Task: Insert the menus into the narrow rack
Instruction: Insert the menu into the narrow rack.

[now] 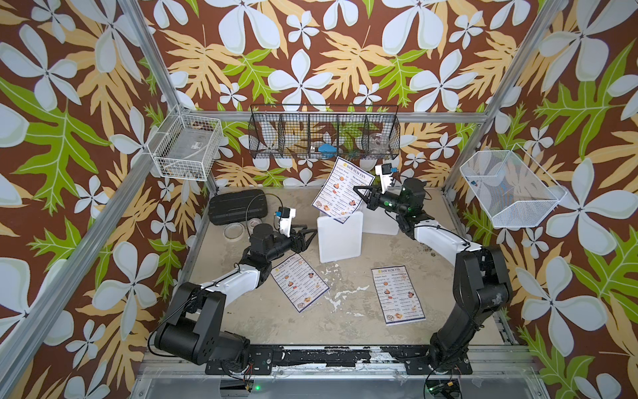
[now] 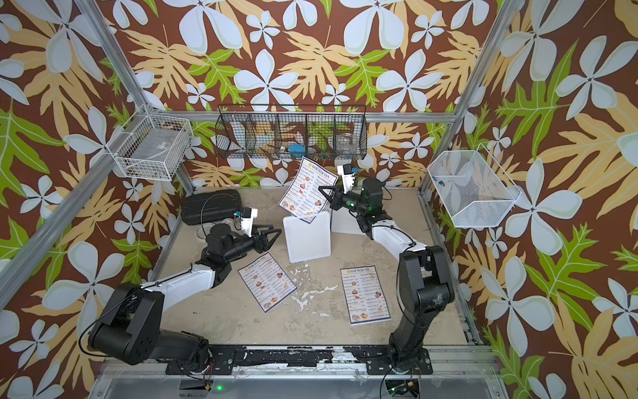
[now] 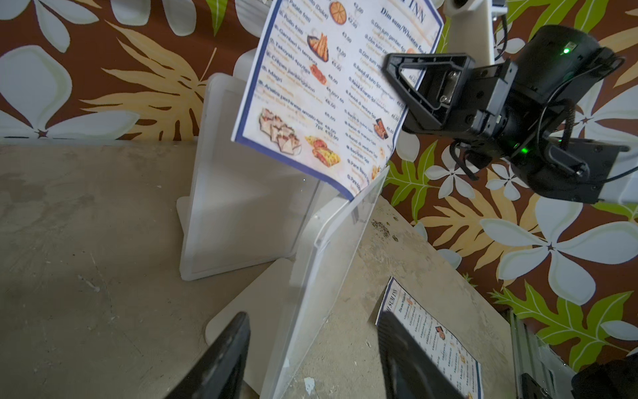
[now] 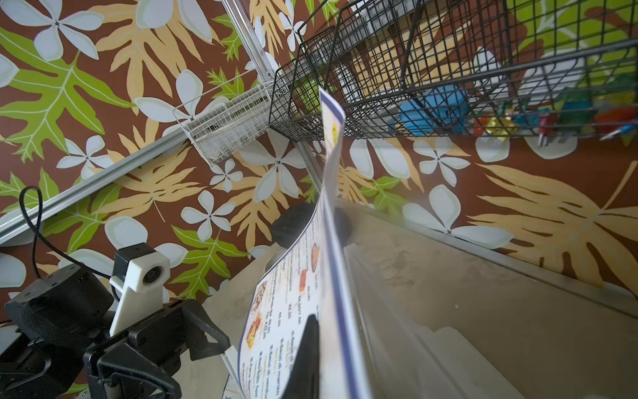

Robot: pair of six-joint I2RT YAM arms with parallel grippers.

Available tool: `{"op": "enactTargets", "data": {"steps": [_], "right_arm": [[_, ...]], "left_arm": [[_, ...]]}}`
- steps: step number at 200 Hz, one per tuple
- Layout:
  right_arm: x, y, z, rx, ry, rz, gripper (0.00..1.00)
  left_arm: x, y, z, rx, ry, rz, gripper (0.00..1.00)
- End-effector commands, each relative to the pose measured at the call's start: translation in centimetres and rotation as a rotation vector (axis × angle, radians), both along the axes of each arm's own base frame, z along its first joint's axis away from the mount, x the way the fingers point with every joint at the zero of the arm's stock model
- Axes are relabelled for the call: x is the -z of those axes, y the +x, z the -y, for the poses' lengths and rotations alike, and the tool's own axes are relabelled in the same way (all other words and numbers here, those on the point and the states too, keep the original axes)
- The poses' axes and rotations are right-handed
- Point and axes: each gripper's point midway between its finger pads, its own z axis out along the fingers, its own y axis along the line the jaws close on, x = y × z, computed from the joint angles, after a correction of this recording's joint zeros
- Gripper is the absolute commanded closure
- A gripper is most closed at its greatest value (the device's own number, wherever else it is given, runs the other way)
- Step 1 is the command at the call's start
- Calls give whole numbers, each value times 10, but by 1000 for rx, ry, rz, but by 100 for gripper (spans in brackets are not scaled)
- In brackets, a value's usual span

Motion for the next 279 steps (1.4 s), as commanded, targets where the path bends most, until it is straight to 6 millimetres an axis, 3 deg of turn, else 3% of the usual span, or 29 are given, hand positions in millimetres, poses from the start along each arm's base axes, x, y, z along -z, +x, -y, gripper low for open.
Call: {"op": "enactTargets", "data": {"steps": [1, 36, 95, 191, 211, 243, 279], "right_arm": [[-5, -2, 2, 11, -24, 40, 100], [-7, -10, 4, 12, -38, 67, 100], [-4, -24, 9, 24, -73, 103, 100], [0, -25, 18, 80, -127, 117, 100], [0, -25, 18, 82, -132, 118, 100], [0, -26, 18, 78, -134, 123, 100], [-2, -22, 17, 82, -131, 124, 100]], "left_arm": [[-3, 0, 7, 11, 10, 50, 40], [12, 6, 13, 4, 29, 16, 47], [21, 26, 5, -76, 81, 0, 61], [36, 64, 3, -154, 152, -31, 68], [34, 60, 7, -128, 143, -32, 68], [19, 45, -1, -148, 123, 10, 60], [10, 14, 5, -52, 61, 42, 52]]}}
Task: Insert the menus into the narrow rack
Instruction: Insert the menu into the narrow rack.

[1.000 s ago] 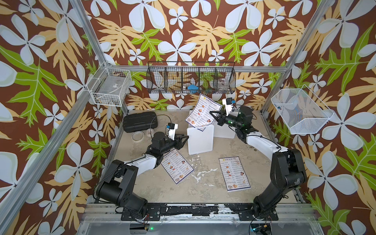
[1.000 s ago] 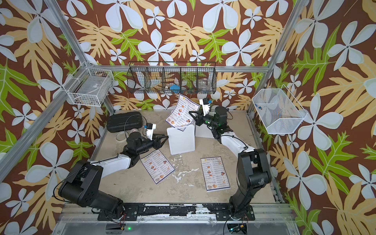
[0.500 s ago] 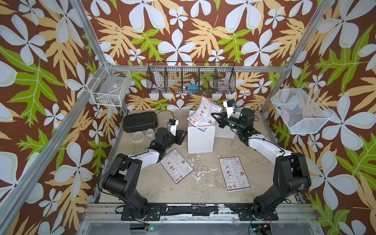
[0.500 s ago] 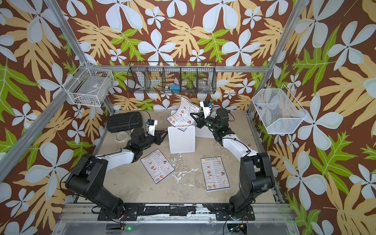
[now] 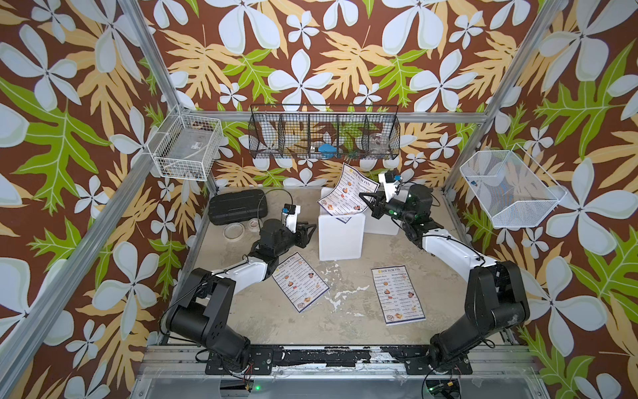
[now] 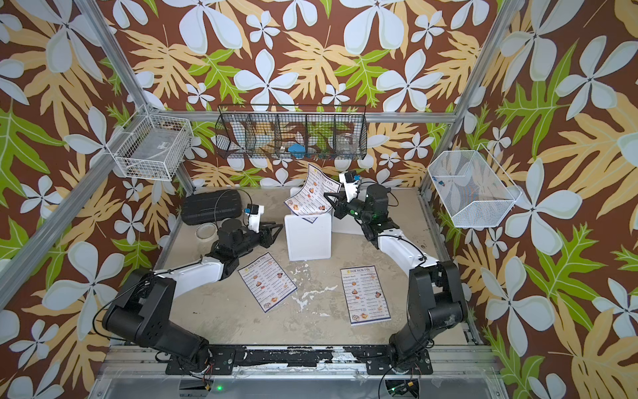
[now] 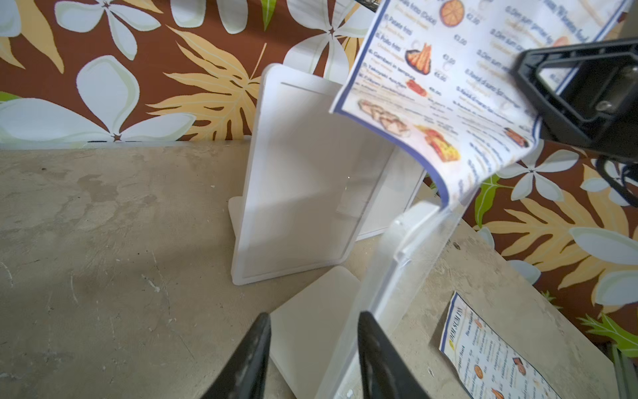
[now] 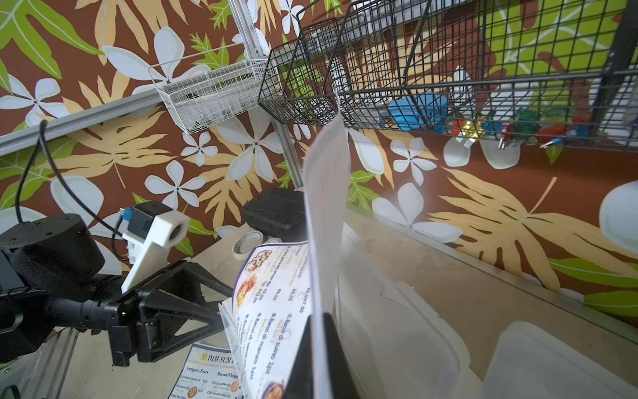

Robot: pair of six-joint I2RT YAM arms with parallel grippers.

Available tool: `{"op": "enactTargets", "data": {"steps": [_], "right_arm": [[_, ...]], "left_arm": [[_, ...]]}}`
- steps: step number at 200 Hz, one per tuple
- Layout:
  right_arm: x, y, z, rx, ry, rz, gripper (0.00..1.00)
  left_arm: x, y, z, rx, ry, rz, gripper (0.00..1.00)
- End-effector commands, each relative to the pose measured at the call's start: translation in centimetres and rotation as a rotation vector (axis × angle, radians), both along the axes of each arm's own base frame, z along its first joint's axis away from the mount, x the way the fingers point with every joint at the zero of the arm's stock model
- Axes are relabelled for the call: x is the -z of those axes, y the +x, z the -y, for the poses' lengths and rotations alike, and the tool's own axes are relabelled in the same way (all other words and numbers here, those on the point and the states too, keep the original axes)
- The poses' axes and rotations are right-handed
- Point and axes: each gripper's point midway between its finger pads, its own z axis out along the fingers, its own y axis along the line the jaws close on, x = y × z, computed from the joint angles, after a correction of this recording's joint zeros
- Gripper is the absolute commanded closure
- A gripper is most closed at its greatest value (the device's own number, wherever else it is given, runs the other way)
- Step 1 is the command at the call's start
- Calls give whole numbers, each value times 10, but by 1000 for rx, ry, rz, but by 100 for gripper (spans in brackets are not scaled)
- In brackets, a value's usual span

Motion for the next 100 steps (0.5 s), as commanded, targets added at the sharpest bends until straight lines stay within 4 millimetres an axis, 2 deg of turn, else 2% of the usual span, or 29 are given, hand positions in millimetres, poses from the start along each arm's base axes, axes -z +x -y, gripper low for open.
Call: {"op": "enactTargets", "data": {"steps": [1, 33, 60, 100], "right_arm": [[-7, 3, 1, 9, 3, 23, 100], [-5, 8, 1, 19, 14, 10, 100], [-4, 10, 0, 18, 19, 2, 100], [-5, 10, 0, 15, 22, 5, 100]], "left_arm": [[-11, -18, 7, 75, -55, 34, 51], [-12, -22, 14, 117, -75, 35, 47], [-10, -17, 20, 130, -76, 28, 42], [0, -4, 24, 108, -50, 9, 42]]}}
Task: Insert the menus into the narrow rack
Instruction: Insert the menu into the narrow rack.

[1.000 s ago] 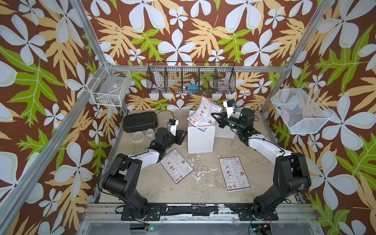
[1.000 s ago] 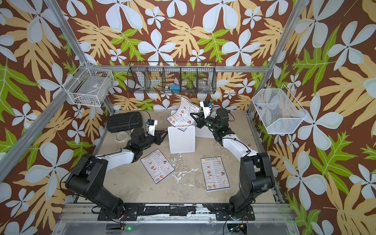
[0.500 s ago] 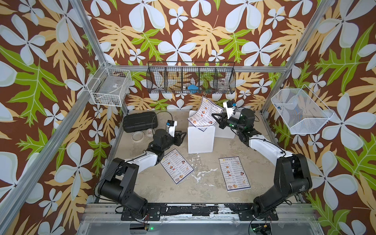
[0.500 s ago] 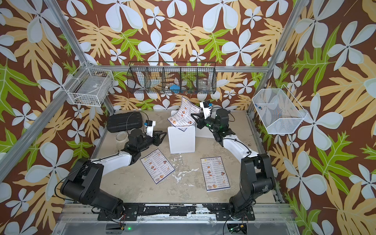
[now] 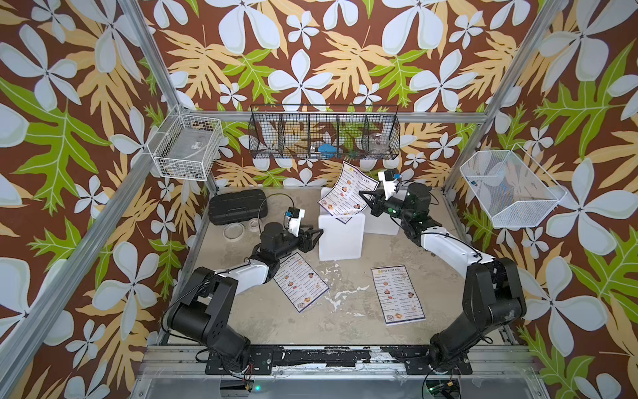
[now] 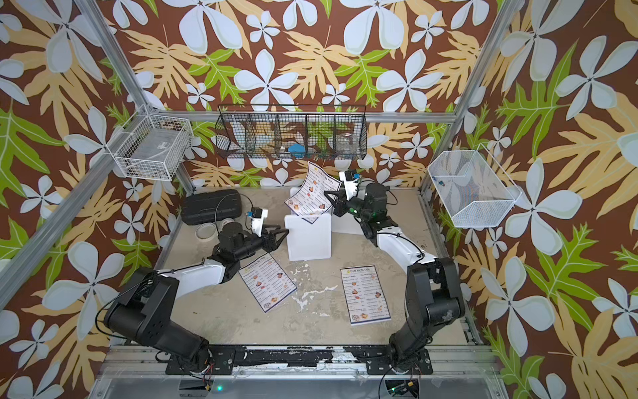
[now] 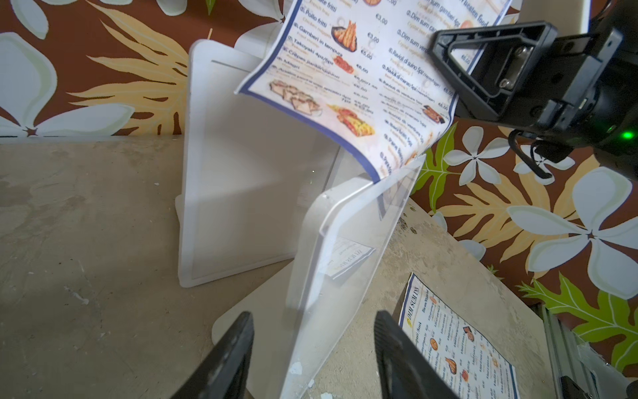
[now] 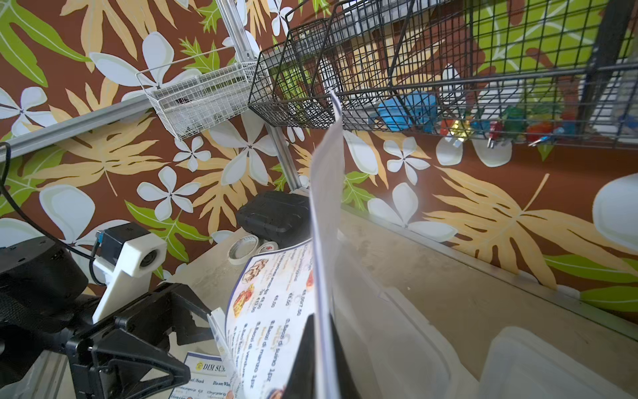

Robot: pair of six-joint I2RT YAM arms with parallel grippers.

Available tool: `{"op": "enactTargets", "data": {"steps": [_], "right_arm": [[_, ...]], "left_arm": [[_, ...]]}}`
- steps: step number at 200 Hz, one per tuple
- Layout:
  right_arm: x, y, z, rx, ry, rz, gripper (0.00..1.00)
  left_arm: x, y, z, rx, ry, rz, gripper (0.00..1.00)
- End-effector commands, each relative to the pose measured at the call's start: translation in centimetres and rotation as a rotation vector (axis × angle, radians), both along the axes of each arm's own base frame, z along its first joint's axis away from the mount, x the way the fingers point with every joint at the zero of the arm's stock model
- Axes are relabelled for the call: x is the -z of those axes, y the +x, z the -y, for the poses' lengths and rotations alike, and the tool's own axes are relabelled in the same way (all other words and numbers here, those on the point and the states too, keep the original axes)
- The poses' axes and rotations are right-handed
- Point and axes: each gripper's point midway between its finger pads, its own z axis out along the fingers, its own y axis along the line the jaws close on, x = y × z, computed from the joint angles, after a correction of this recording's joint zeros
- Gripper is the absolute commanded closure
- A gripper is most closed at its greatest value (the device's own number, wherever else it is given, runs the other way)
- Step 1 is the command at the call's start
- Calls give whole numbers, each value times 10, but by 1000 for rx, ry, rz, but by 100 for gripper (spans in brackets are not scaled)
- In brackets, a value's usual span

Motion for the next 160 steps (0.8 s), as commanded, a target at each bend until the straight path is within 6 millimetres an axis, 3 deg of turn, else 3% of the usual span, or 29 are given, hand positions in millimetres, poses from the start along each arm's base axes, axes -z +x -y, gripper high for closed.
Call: {"op": "enactTargets", "data": {"steps": [1, 44, 89, 125, 160], "right_arm": [[-7, 0, 0, -4, 11, 21, 100], [-7, -5, -1, -13, 15, 22, 100], [-6, -6, -1, -14, 13, 24, 100], [-5, -5, -1, -14, 10, 24, 100], [-8, -9, -2, -28, 15, 45, 100]], "left_arm": [[-1, 7, 2, -9, 4, 11, 42], [16, 31, -7, -104, 61, -24, 45], [22, 52, -15, -170, 76, -47, 49], [20, 52, -13, -158, 79, -43, 48], [12, 39, -10, -111, 57, -22, 46]]}}
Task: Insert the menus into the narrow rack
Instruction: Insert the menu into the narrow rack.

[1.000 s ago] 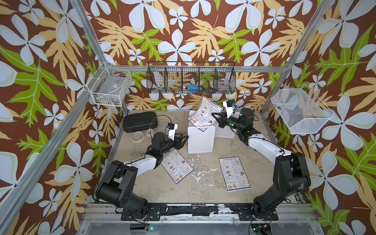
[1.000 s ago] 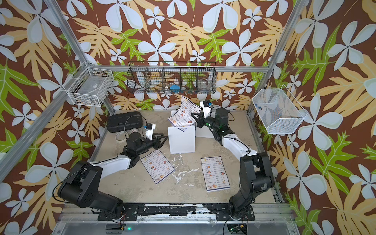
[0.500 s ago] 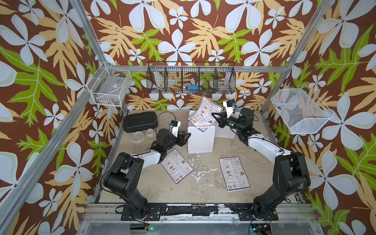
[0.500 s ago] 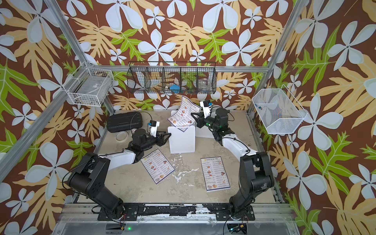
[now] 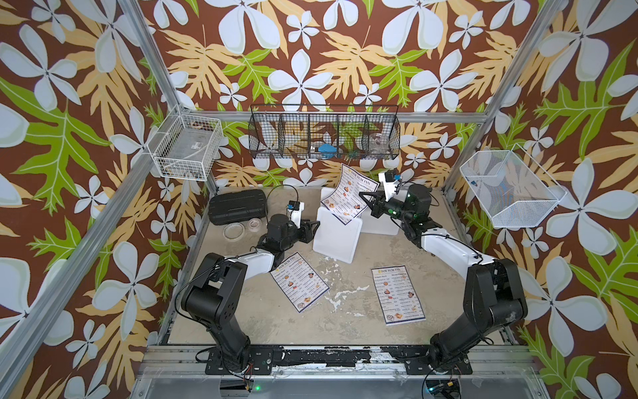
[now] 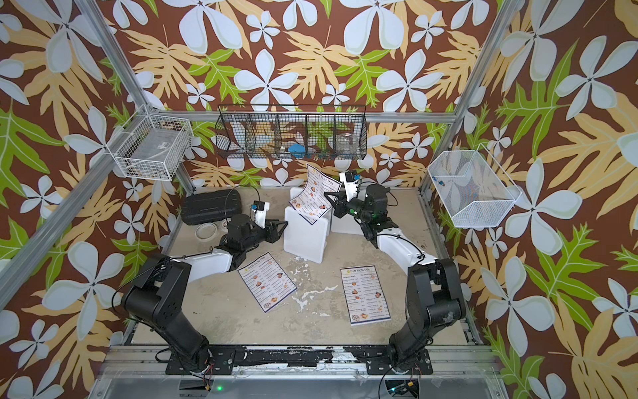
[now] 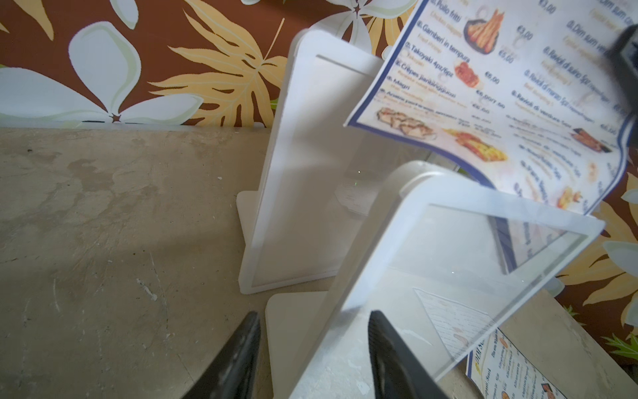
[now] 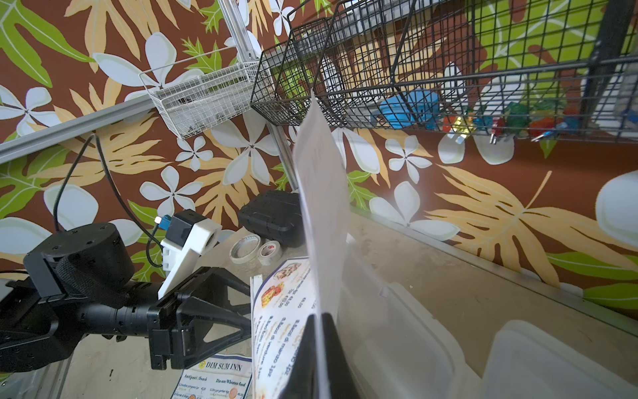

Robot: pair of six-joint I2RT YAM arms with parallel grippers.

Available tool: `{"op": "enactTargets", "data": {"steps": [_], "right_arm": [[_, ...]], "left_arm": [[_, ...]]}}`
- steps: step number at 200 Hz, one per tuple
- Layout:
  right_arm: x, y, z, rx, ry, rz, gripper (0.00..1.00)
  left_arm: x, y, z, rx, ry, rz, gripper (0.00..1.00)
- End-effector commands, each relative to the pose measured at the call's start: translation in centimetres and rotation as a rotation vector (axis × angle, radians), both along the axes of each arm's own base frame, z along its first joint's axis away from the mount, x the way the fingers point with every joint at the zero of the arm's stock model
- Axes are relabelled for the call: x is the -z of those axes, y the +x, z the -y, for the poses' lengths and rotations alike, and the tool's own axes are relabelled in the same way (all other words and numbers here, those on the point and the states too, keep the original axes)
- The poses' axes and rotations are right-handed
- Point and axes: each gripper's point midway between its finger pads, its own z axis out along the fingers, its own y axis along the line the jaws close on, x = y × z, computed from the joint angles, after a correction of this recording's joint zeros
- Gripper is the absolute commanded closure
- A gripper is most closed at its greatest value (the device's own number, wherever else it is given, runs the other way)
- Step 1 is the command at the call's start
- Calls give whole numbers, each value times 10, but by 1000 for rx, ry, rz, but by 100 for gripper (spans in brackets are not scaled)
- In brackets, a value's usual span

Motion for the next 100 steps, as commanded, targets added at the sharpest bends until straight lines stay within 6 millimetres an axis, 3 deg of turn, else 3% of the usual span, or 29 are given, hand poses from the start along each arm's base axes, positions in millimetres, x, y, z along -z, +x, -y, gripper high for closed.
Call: {"op": "enactTargets", "data": {"steps": [1, 100], "right_arm": [[-10, -5, -3, -26, 12, 47, 100], [-34, -49, -11, -175, 80, 184, 100]], "left_arm": [[-10, -8, 4, 43, -12, 36, 46], [-21, -19, 6, 77, -36, 63, 45]]}}
